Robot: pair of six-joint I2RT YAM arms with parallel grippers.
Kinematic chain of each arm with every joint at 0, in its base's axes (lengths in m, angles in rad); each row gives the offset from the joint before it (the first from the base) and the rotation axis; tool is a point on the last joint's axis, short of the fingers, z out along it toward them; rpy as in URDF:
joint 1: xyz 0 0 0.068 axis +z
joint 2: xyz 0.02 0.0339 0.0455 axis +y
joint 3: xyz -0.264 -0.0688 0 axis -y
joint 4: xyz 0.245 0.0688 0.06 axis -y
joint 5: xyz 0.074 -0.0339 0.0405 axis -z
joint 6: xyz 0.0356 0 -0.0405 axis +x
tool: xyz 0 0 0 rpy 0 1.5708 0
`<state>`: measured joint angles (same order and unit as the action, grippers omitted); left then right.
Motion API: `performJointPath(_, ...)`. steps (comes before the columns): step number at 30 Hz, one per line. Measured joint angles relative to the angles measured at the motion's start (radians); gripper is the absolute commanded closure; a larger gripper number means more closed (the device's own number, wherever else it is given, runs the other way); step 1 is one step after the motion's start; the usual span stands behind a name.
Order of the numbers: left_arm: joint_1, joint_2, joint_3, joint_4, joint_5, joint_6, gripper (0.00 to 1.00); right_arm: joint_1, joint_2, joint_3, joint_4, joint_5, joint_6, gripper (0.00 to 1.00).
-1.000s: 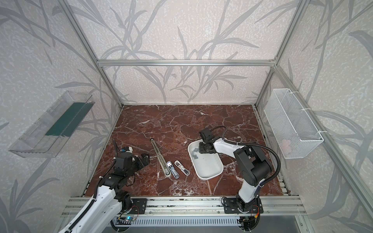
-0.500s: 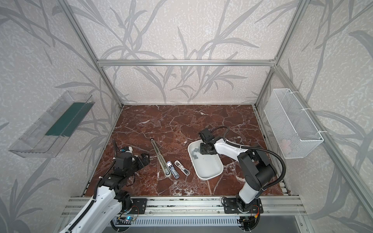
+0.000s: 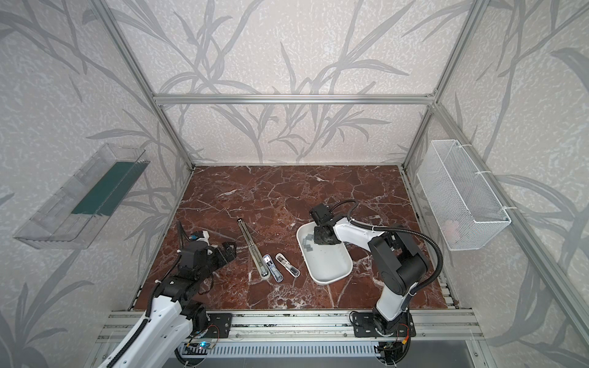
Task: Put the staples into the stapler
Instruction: 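Lower the open right gripper into the white tray toward a grey staple strip, then close the right gripper on a grey staple strip in the tray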
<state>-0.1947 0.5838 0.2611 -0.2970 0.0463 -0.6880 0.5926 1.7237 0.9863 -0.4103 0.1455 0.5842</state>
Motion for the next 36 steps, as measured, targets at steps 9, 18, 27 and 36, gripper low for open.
performJointPath(9,0.000,0.000,0.000,0.000,0.001,0.000,0.01,0.000,-0.001,-0.008,-0.023,0.031,0.014,0.76)
performJointPath(18,0.000,0.000,0.000,0.000,0.001,0.000,0.01,0.000,-0.001,-0.009,-0.029,0.037,0.014,0.80)
performJointPath(27,0.000,-0.002,0.000,0.000,0.001,0.000,0.00,0.000,0.010,-0.005,-0.028,0.038,0.017,0.78)
performJointPath(36,0.000,-0.005,0.000,0.000,0.001,0.000,0.01,0.000,0.031,0.017,-0.026,0.047,0.018,0.77)
